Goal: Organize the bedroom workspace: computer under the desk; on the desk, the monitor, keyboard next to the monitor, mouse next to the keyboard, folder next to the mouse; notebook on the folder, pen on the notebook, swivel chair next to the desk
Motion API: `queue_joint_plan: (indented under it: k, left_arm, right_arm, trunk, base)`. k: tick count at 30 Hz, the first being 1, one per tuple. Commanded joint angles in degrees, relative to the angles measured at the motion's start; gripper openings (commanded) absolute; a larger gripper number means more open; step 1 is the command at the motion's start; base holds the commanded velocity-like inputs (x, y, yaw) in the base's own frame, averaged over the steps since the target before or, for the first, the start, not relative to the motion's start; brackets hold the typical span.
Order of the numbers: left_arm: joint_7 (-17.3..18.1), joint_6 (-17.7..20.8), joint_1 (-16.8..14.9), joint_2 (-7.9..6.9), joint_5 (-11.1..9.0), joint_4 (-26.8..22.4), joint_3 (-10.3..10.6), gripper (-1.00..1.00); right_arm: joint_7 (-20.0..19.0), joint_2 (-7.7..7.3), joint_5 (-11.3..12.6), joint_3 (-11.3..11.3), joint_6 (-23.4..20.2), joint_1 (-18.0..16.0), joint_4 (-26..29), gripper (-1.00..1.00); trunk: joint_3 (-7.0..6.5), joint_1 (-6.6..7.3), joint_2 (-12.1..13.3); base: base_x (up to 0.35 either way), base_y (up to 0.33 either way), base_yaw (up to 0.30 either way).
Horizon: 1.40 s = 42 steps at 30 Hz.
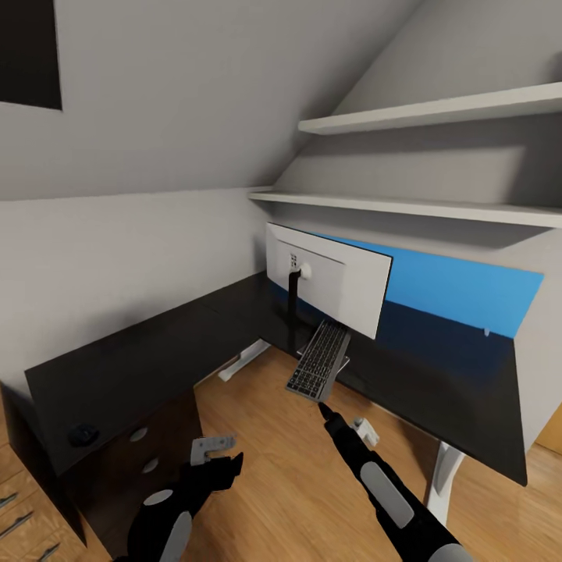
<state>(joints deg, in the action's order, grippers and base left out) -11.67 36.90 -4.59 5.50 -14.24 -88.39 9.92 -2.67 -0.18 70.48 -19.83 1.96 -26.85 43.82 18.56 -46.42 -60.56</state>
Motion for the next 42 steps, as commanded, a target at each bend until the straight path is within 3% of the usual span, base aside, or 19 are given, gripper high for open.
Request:
queue_joint_plan:
  k: [1, 4, 7, 17, 28, 33, 37, 42]
  left_arm:
    - [-0.52, 0.9, -0.01, 0.84, -0.5, -0.76, 0.04, 1.0]
    - [-0.5, 2.4, 0.07, 2.98, -0.59, -2.55, -0.05, 1.0]
    - [-0.4, 2.64, 0.09, 3.48, -0.52, -1.83, -0.13, 1.0]
    - [-0.27, 2.19, 0.11, 1.35, -0.59, -1.47, -0.27, 1.0]
    - [-0.37, 2.12, 0.11, 0.77, -0.61, -2.11, -1.03, 1.0]
    - [-0.31, 2.12, 0.11, 0.75, -0.61, -2.26, -2.18, 1.0]
    - [-0.31, 2.13, 0.11, 0.79, -0.61, -2.3, -2.51, 1.0]
    - [-0.36, 2.13, 0.11, 0.79, -0.61, -2.31, -2.59, 1.0]
  right_arm:
    - [-0.61, -0.39, 1.02, -0.16, 0.07, -0.05, -0.07, 1.0]
    - [-2.06, -1.26, 1.89, -0.15, -0.2, -0.05, -0.34, 1.0]
    - [-2.74, -1.5, 2.02, -0.18, -0.2, -0.05, -0.43, 1.0]
    - [-3.22, -1.65, 1.95, -0.23, -0.15, -0.05, -1.49, 1.0]
    - [-2.87, -0.93, 2.07, -0.18, 0.14, -0.05, -5.22, 1.0]
    - [-2.81, -0.82, 2.13, -0.26, 0.22, -0.05, -5.71, 1.0]
    - [-3.03, -0.02, 2.37, -0.42, 0.25, -0.05, -5.81, 1.0]
    - [-3.17, 2.29, 2.38, -0.26, 0.3, -0.05, -5.81, 1.0]
  trunk:
    - [0.26, -0.23, -0.46]
    - [0.8, -0.89, -1.66]
    - [1.33, -1.55, -2.87]
    - [3.13, -3.75, -6.88]
    - [5.1, -6.16, -11.29]
    - [5.1, -6.16, -11.29]
    - [5.82, -7.04, -12.89]
    - [6.72, -8.14, -14.9]
  base:
    - [0.0, 0.0, 0.0]
    - [0.0, 0.0, 0.0]
    - [0.0, 0.0, 0.0]
    - [0.0, 0.0, 0.0]
    - [0.0, 0.0, 0.0]
    - [0.0, 0.0, 0.0]
    - [0.0, 0.0, 0.0]
    - [0.0, 0.0, 0.0]
